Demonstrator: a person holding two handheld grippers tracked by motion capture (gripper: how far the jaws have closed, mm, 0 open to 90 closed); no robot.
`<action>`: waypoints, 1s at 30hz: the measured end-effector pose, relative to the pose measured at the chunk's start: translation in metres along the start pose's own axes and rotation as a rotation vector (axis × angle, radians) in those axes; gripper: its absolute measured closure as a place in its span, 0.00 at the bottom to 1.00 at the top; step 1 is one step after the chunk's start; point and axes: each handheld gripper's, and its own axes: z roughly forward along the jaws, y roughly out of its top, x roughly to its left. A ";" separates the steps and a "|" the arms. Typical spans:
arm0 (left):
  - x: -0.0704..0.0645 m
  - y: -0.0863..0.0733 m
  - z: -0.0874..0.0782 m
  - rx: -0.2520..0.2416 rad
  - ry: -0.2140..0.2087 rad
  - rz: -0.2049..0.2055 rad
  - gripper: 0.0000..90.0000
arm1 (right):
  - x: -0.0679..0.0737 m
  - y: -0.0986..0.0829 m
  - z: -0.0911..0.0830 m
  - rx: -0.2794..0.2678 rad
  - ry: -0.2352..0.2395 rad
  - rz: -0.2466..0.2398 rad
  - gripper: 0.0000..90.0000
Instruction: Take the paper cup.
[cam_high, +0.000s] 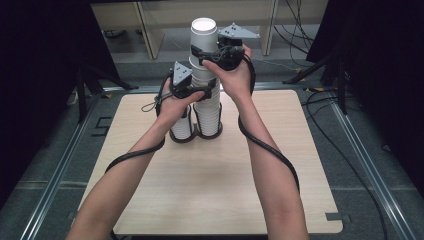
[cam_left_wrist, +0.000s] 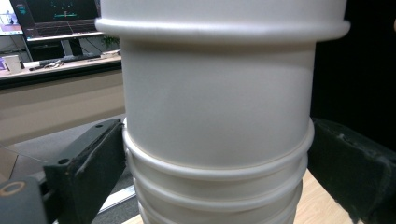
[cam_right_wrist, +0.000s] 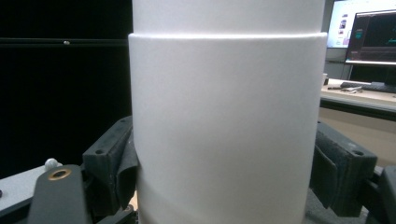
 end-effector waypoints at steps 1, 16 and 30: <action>0.000 0.000 0.000 -0.002 0.000 -0.003 0.06 | 0.000 0.002 -0.001 -0.011 -0.003 -0.008 0.23; 0.002 0.001 -0.001 0.020 0.003 0.024 0.06 | 0.002 0.011 -0.005 -0.050 -0.006 -0.001 0.23; 0.001 0.001 0.000 0.006 -0.003 0.015 0.06 | 0.004 0.021 -0.009 -0.087 -0.011 -0.022 0.23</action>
